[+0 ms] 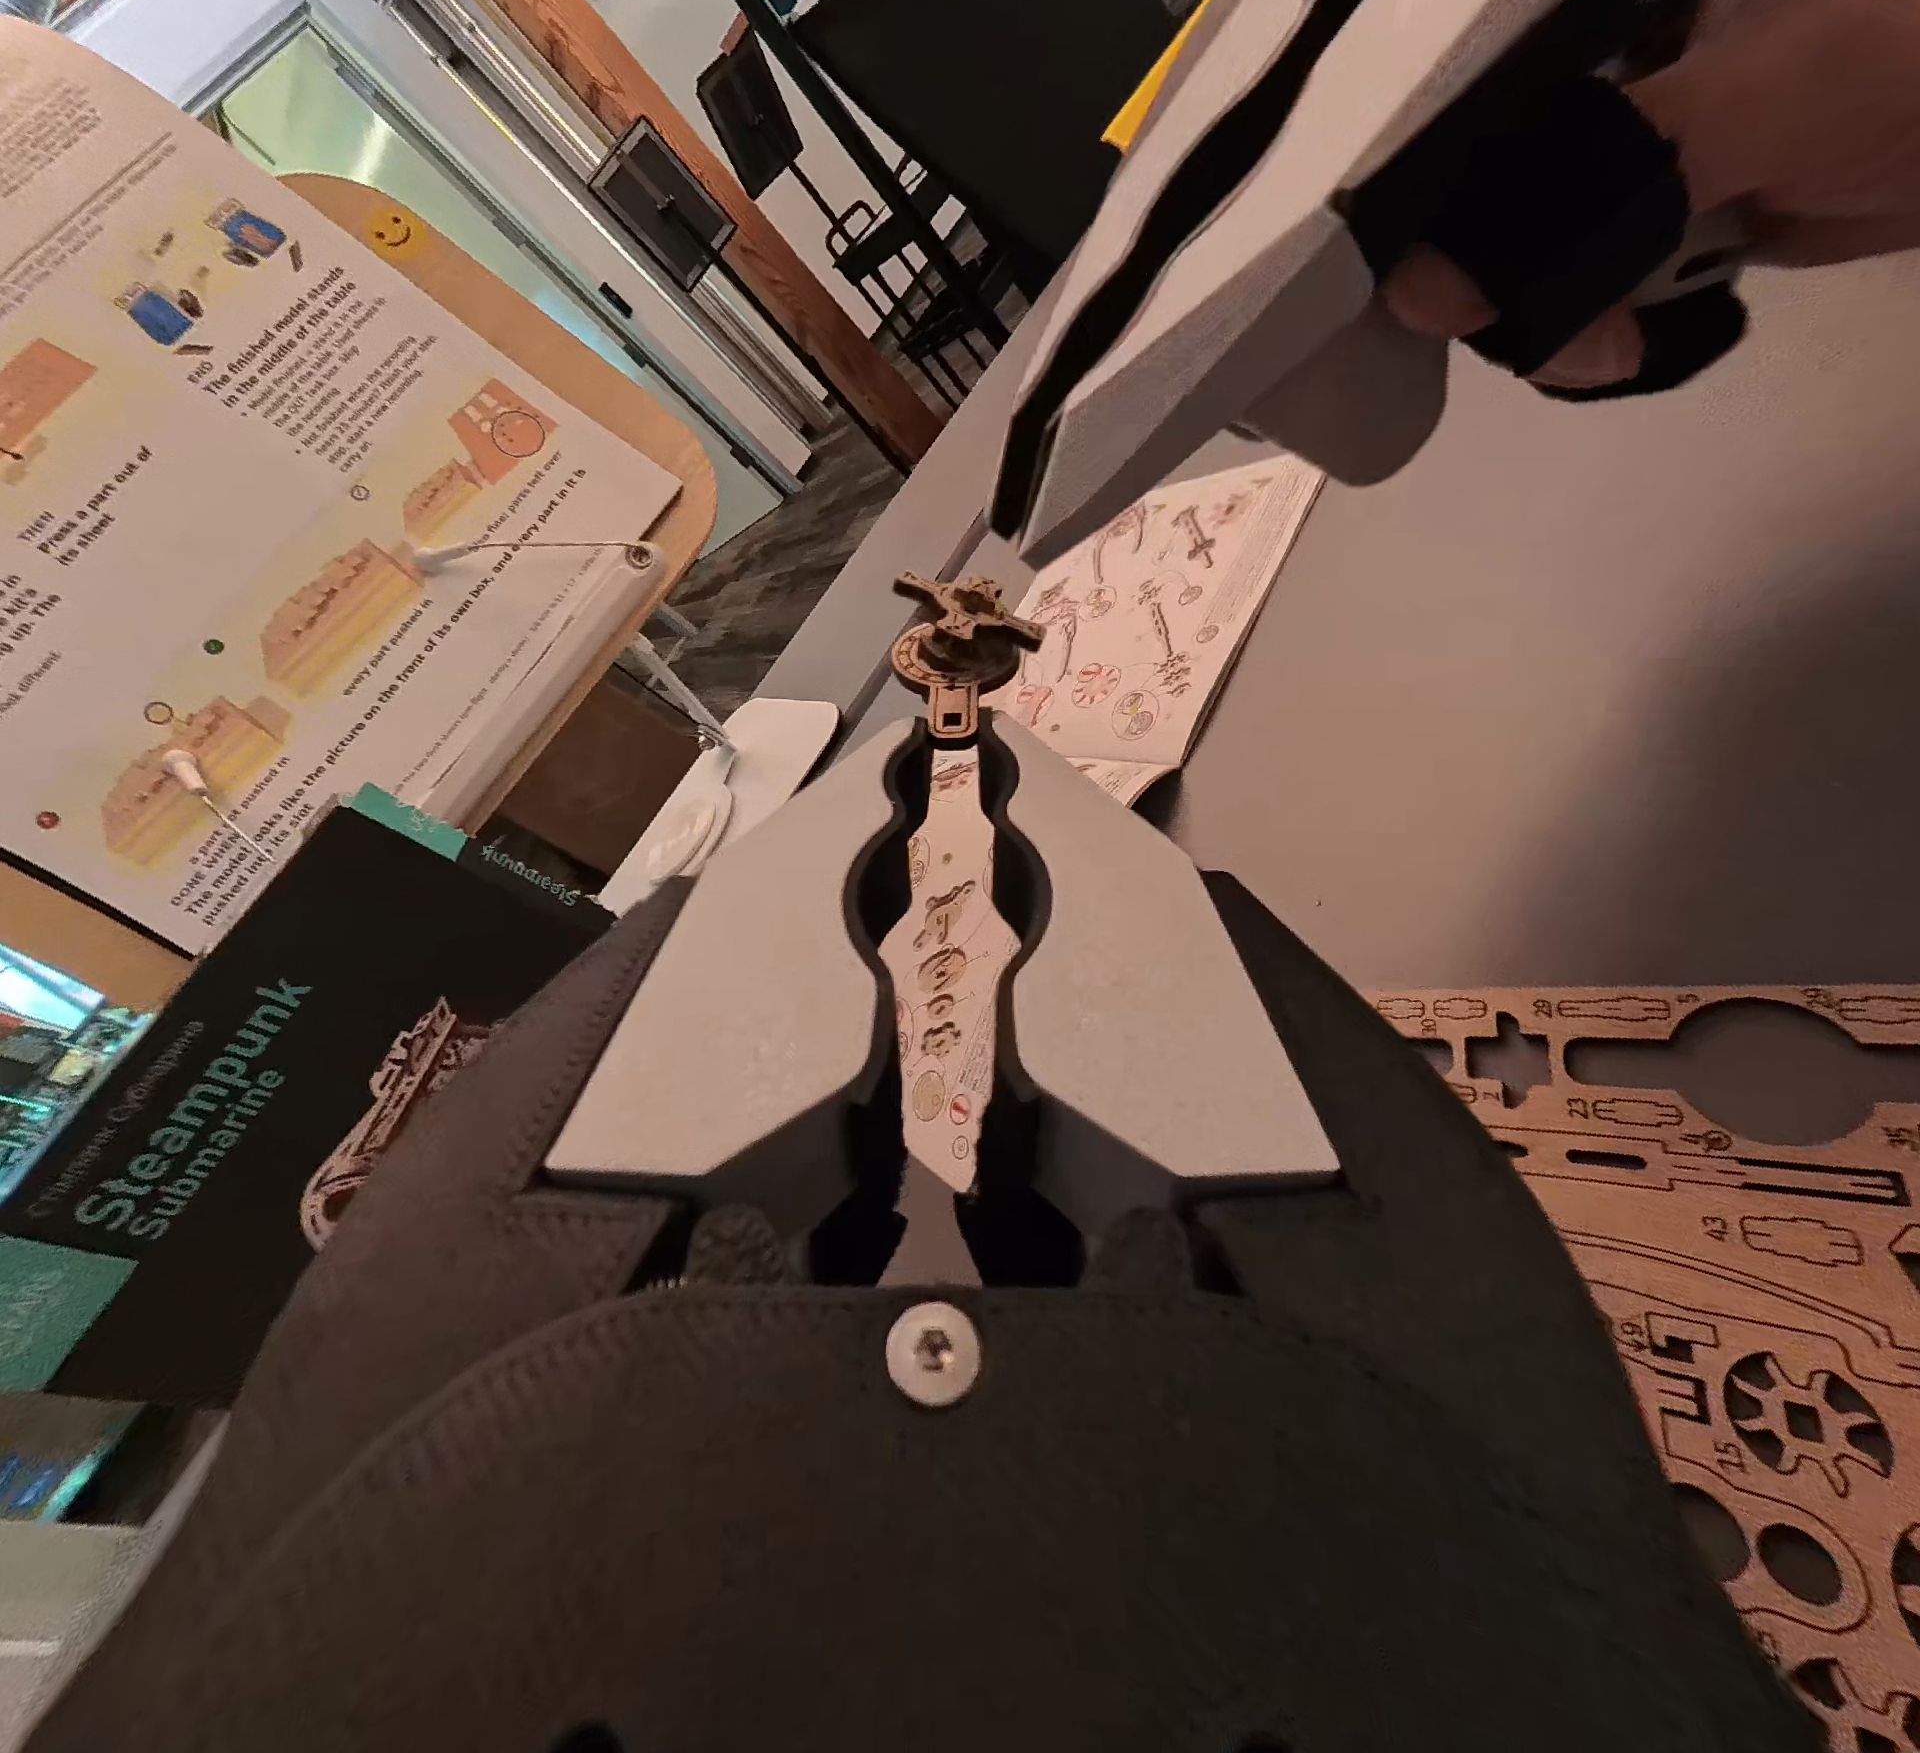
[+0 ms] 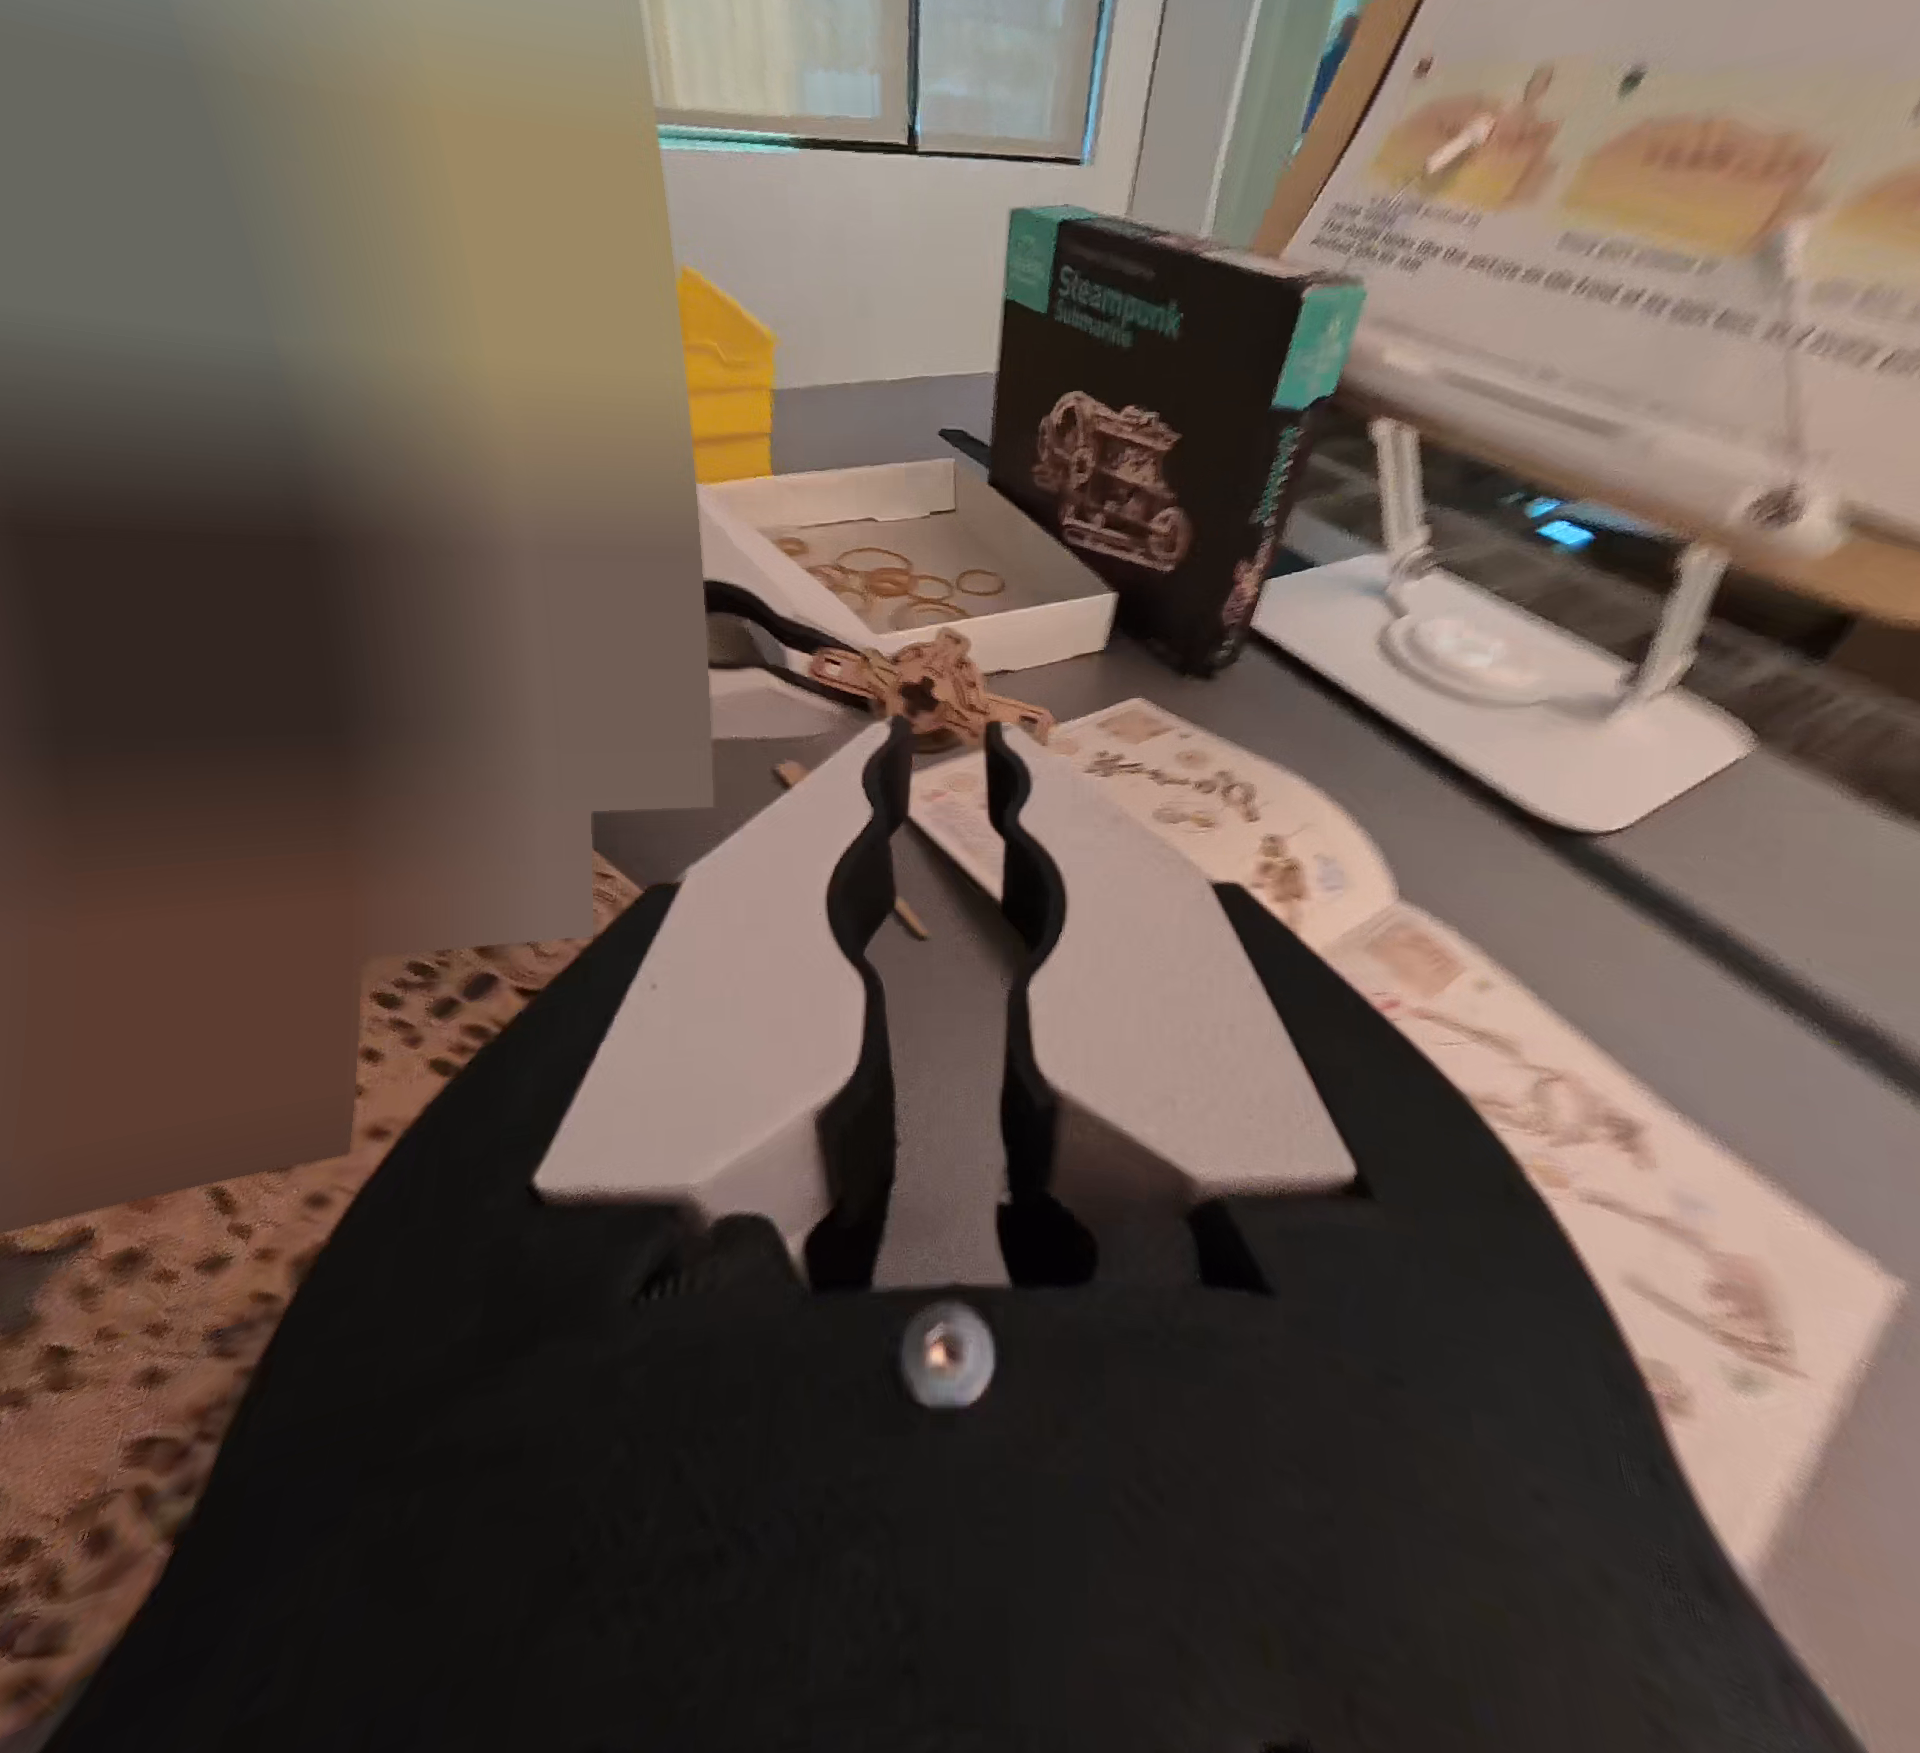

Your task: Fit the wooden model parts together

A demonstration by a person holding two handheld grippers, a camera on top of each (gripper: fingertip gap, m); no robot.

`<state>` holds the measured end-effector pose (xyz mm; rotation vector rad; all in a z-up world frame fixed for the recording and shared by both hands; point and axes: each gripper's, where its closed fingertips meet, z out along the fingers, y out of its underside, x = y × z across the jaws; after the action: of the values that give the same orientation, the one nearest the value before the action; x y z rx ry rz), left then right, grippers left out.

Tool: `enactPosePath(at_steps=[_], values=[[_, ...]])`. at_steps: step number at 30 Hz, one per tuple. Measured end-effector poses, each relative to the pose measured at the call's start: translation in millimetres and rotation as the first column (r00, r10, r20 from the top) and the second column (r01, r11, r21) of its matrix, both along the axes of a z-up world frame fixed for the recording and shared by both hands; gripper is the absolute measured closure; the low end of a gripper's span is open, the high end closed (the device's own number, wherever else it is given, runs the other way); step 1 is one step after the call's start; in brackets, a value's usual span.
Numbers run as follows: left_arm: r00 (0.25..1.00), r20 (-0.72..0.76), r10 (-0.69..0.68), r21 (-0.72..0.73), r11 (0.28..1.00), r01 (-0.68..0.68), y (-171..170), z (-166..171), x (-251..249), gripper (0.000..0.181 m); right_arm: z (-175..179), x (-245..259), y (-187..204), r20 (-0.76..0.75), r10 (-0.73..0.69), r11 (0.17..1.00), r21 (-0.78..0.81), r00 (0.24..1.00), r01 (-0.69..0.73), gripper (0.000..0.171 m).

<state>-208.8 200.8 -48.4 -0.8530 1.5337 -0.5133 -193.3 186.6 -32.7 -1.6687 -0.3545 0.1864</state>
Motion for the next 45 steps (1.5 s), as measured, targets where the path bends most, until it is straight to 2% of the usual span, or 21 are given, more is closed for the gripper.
enactPosePath(at_steps=[2, 6, 8, 11, 16, 23, 27, 32, 36, 39, 41, 45], values=[[1.0, 0.003, -0.003, -0.018, 1.0, 0.003, 0, 1, 0, 0.175, 0, 3, -1, 0.098, -0.009, 1.0, 0.022, 0.995, 0.007, 0.156], [1.0, -0.007, 0.011, 0.042, 0.999, -0.011, 2, -1, 0, 0.174, -4, -14, -2, 0.109, 0.05, 0.999, 0.013, 0.993, -0.051, 0.149], [1.0, -0.012, 0.013, 0.068, 0.998, -0.012, 1, -2, 0, 0.174, -4, -14, -1, 0.156, 0.018, 0.999, 0.026, 0.988, -0.023, 0.149], [1.0, -0.018, 0.022, 0.126, 0.992, -0.019, 0, -2, 0, 0.175, -7, -13, 0, 0.226, -0.008, 0.999, 0.036, 0.974, 0.0, 0.152], [0.999, -0.028, 0.023, 0.232, 0.972, -0.016, -3, -4, 0, 0.175, -16, -14, 4, 0.227, -0.01, 1.0, -0.005, 0.974, 0.011, 0.154], [0.999, -0.046, 0.024, 0.378, 0.926, -0.005, -7, -6, -1, 0.175, -15, -13, 2, 0.314, -0.026, 1.0, 0.025, 0.949, 0.019, 0.16], [0.999, -0.049, 0.007, 0.398, 0.917, 0.013, -8, -6, -2, 0.175, -15, -15, 2, 0.257, 0.014, 1.0, 0.008, 0.966, -0.017, 0.157], [0.998, -0.061, -0.014, 0.43, 0.902, 0.039, -10, -8, -4, 0.175, -17, -19, -4, 0.131, 0.16, 0.987, -0.037, 0.978, -0.156, 0.152], [0.998, -0.062, -0.027, 0.46, 0.887, 0.052, -14, -8, -4, 0.175, -6, -12, -12, 0.081, 0.233, 0.972, 0.002, 0.969, -0.234, 0.141], [0.997, -0.051, -0.064, 0.469, 0.879, 0.08, -21, -6, -5, 0.175, -1, -8, -20, 0.03, 0.307, 0.951, 0.02, 0.951, -0.308, 0.114], [0.99, -0.047, -0.134, 0.479, 0.867, 0.14, -33, -5, -7, 0.175, -4, -9, -25, -0.05, 0.379, 0.925, -0.008, 0.924, -0.38, 0.105], [0.952, -0.03, -0.306, 0.463, 0.839, 0.284, -67, -2, -15, 0.175, -6, -22, -43, -0.142, 0.533, 0.841, -0.022, 0.834, -0.541, 0.118]])
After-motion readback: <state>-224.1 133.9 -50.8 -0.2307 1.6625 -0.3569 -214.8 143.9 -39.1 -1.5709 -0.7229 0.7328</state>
